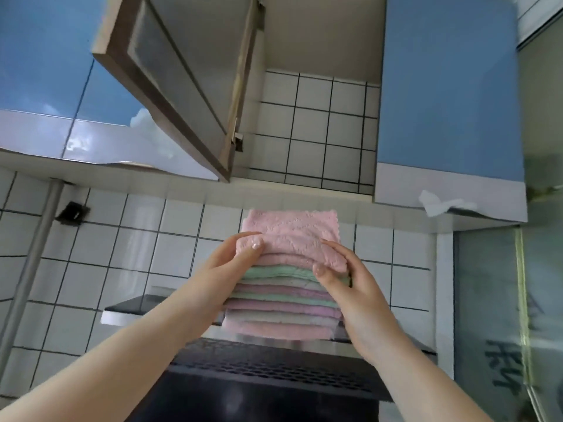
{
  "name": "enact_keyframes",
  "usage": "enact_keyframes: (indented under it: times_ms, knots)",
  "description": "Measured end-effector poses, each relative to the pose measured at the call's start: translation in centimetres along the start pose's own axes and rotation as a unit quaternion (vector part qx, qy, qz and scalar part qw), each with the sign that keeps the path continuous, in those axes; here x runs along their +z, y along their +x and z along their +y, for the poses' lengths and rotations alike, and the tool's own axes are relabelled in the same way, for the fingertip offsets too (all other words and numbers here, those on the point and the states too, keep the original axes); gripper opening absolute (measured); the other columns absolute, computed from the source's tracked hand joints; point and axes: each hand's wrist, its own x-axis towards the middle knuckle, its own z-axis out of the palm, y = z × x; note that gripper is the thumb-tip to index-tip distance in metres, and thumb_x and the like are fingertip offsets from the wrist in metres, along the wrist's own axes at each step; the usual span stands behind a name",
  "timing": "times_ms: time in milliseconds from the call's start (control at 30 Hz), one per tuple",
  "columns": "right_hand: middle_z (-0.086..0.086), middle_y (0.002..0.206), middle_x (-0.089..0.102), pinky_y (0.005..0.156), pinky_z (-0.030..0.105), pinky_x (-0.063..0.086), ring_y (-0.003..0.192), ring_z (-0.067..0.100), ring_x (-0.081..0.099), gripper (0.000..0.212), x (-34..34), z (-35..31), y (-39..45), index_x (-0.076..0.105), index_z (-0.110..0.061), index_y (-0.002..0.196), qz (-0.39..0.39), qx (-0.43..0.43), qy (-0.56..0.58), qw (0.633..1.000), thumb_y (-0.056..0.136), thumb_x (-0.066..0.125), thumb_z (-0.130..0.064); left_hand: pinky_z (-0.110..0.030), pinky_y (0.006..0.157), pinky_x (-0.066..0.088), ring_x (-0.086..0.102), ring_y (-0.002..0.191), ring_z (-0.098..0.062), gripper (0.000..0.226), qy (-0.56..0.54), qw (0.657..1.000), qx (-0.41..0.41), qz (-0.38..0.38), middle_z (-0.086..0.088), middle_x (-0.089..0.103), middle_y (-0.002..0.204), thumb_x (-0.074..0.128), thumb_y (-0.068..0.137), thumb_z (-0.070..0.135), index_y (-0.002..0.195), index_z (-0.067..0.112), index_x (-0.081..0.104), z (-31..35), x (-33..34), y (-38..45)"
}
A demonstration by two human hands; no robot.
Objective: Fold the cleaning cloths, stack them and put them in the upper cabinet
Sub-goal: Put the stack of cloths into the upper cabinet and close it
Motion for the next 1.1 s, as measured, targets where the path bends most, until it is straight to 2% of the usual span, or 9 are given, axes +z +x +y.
enact_keyframes:
  times_ms: [167,300,433,533,633,733,833,967,1100]
  knots:
    - [-0.022,0.116,0.063,0.100,0.025,0.042,0.111,-0.006,0.055,0.045,-2.2,0.1,5.9,0.062,-0.050,0.099,0.007,-0.043,0.023,0.999,0.055,0.066,-0.060,-0.041,0.095,0.050,0.067,0.099,-0.013,0.030,0.032,0.999,0.031,0.019,0.006,0.071,0.105,0.052,0.084,0.054,0.106,0.038,0.062,2.2,0.9,4.9]
    - [-0.017,0.113,0.067,0.102,0.037,0.045,0.111,0.005,0.059,0.037,-3.5,-0.9,11.0,0.066,-0.050,0.096,0.000,-0.088,0.047,0.995,0.059,0.068,-0.055,-0.040,0.092,0.051,0.068,0.096,-0.014,0.039,0.045,0.996,0.073,0.033,0.006,0.072,0.102,0.056,0.077,0.058,0.109,0.037,0.062,4.7,1.2,9.2]
    - [-0.010,0.115,0.067,0.101,0.045,0.046,0.112,0.014,0.060,0.039,-3.6,-2.3,16.2,0.064,-0.048,0.104,0.005,-0.124,0.050,0.991,0.068,0.073,-0.057,-0.042,0.093,0.051,0.067,0.099,-0.018,0.042,0.068,0.991,0.109,0.042,0.004,0.071,0.106,0.057,0.078,0.063,0.110,0.037,0.061,7.6,0.4,13.7]
    - [-0.009,0.113,0.068,0.098,0.046,0.048,0.108,0.017,0.063,0.035,-3.2,-3.3,19.5,0.064,-0.048,0.100,0.021,-0.128,0.058,0.990,0.067,0.071,-0.057,-0.041,0.091,0.052,0.067,0.099,-0.019,0.045,0.091,0.987,0.122,0.057,0.005,0.070,0.107,0.055,0.076,0.068,0.111,0.041,0.058,9.6,-0.2,16.5]
    - [-0.007,0.110,0.069,0.096,0.047,0.049,0.105,0.018,0.064,0.048,-2.9,-4.0,22.5,0.065,-0.045,0.099,0.029,-0.138,0.050,0.989,0.056,0.068,-0.066,-0.042,0.088,0.053,0.066,0.099,-0.019,0.047,0.111,0.982,0.143,0.059,0.005,0.068,0.108,0.056,0.074,0.069,0.113,0.041,0.056,10.9,-0.7,19.1]
    - [-0.004,0.113,0.068,0.096,0.045,0.050,0.105,0.019,0.064,0.041,-2.8,-3.7,25.4,0.063,-0.036,0.108,0.034,-0.153,0.050,0.986,0.071,0.072,-0.051,-0.042,0.091,0.052,0.065,0.101,-0.017,0.037,0.148,0.971,0.182,0.036,0.005,0.069,0.108,0.056,0.079,0.064,0.108,0.041,0.059,11.0,-1.3,21.6]
    - [-0.002,0.116,0.066,0.095,0.044,0.051,0.105,0.019,0.063,0.050,-2.8,-2.9,28.0,0.061,-0.033,0.114,0.048,-0.157,0.034,0.986,0.069,0.075,-0.049,-0.037,0.088,0.054,0.066,0.099,-0.013,0.026,0.159,0.964,0.212,0.008,0.006,0.070,0.105,0.059,0.083,0.054,0.105,0.040,0.060,10.5,-1.8,24.0]
    - [-0.002,0.113,0.068,0.094,0.045,0.051,0.103,0.019,0.065,0.045,-2.4,-2.0,31.4,0.062,-0.033,0.109,0.045,-0.167,0.024,0.985,0.069,0.075,-0.049,-0.038,0.090,0.053,0.066,0.099,-0.014,0.049,0.183,0.956,0.231,0.005,0.005,0.069,0.109,0.068,0.074,0.056,0.116,0.035,0.056,10.1,-3.2,28.1]
    - [0.001,0.117,0.066,0.098,0.044,0.049,0.108,0.020,0.063,0.050,-2.1,-0.7,35.7,0.062,-0.027,0.115,0.063,-0.190,0.042,0.979,0.071,0.076,-0.045,-0.029,0.087,0.054,0.067,0.096,-0.009,0.039,0.186,0.937,0.295,0.017,0.004,0.070,0.106,0.067,0.081,0.045,0.116,0.029,0.059,9.2,-3.9,32.1]
